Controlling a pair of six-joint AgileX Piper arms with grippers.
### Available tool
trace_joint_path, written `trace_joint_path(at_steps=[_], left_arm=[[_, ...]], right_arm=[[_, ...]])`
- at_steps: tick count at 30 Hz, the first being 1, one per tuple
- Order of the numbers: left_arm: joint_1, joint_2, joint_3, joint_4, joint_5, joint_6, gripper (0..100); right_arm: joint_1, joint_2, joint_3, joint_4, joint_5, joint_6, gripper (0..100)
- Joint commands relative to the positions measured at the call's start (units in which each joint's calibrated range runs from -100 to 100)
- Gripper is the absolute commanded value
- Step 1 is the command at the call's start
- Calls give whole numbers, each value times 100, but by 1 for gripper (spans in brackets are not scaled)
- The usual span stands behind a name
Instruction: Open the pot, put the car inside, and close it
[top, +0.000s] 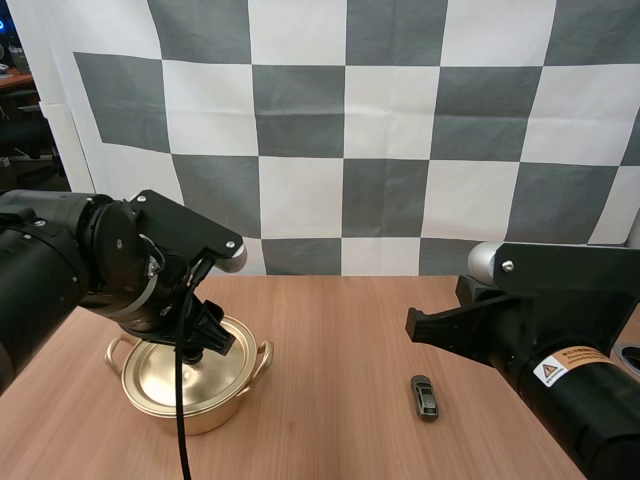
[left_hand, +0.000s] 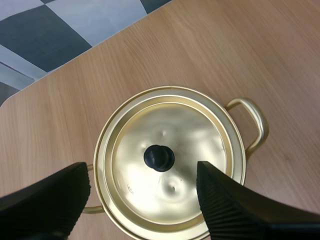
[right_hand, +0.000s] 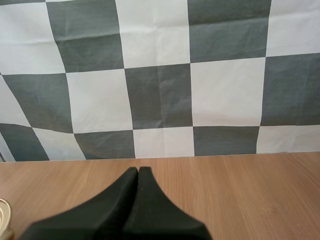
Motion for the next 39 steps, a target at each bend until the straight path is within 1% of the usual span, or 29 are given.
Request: trace_joint_path(at_steps=[1, 4, 10, 15, 20, 26, 35, 39], left_arm=[[-1, 0, 1, -10, -232, -579, 100], [-1, 165, 1, -10, -459, -707, 100], [-1, 1082, 1, -28, -320, -957, 100], [-1, 1670, 1, -95, -276, -981, 100], [-1, 1712, 1, -115, -499, -981, 100], [-1, 1712, 1, -115, -1117, -981, 100], [-1, 1723, 1, -104, -1249, -1023, 100], [-1, 1967, 1, -78, -1308, -1046, 100]], right_arm=[[-2, -5, -3, 6, -6, 3, 0], [-2, -5, -3, 6, -6, 3, 0], [-2, -5, -3, 6, -6, 3, 0], [-2, -5, -3, 6, -6, 3, 0], [-2, -5, -3, 6, -6, 3, 0], [-2, -5, -3, 6, -6, 3, 0], [-2, -5, -3, 6, -6, 3, 0], [-2, -5, -3, 6, -6, 3, 0]])
